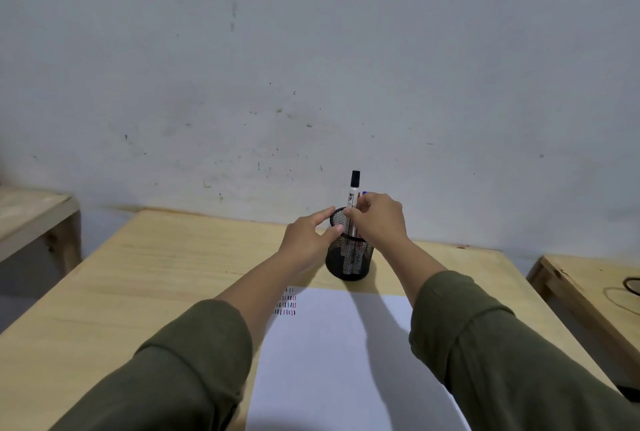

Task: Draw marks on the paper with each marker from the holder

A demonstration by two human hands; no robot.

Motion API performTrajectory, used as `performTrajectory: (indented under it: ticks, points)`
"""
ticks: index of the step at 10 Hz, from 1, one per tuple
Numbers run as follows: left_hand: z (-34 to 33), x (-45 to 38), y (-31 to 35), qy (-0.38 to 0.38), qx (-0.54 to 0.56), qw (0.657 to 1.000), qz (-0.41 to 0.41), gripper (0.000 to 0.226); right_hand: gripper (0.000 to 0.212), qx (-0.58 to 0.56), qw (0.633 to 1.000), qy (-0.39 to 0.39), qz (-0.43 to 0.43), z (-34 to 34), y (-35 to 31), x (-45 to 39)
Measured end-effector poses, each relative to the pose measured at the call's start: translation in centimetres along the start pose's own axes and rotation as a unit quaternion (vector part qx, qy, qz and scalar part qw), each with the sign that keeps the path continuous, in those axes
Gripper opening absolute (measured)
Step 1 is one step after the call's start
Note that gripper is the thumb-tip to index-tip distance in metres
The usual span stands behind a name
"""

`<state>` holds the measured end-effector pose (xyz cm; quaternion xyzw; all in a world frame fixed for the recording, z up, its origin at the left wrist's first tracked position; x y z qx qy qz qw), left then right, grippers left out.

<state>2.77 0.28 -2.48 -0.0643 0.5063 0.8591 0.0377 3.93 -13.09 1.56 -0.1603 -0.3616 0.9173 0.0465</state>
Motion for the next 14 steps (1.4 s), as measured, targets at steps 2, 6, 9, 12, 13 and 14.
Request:
performTrajectory:
  ticks: [2,6,9,12,13,14]
  points:
    - [0.1,-0.2,-0.2,-0.010,0.013,1.000,0.010,0.050,0.020,0.029,0.999,-0.016,-0.028,-0.8,0.0,-0.4]
    - [0.1,-0.4,0.0,-0.008,0.017,1.000,0.015,0.048,0.021,0.112,0.990,-0.039,-0.074,-1.5,-0.5,-0.9]
    - [0.1,-0.5,0.1,0.003,0.017,1.000,0.020,0.047,0.032,0.157,0.983,-0.044,-0.079,-1.7,-0.8,-1.4]
    - [0.3,0.5,0.2,0.033,-0.013,0.999,0.006,0.049,0.021,0.026,0.999,0.025,-0.023,0.1,0.0,0.0]
    - [1.1,2.0,0.7,0.087,0.042,0.995,0.014,0.042,0.014,-0.073,0.997,0.038,0.013,2.4,-0.3,3.8]
    - [1.5,6.5,1.6,0.102,0.106,0.989,0.004,0.032,0.006,-0.130,0.991,-0.001,0.030,4.7,1.3,9.6]
Point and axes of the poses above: each hand's wrist, its own x-axis away from the middle knuckle, its own z-axis out of the back of the hand, y = z × x, the point moved 2 cm from there along -x, towards the middle knuckle, and after that the axes turned 4 degrees about y, right-handed, at the moved point
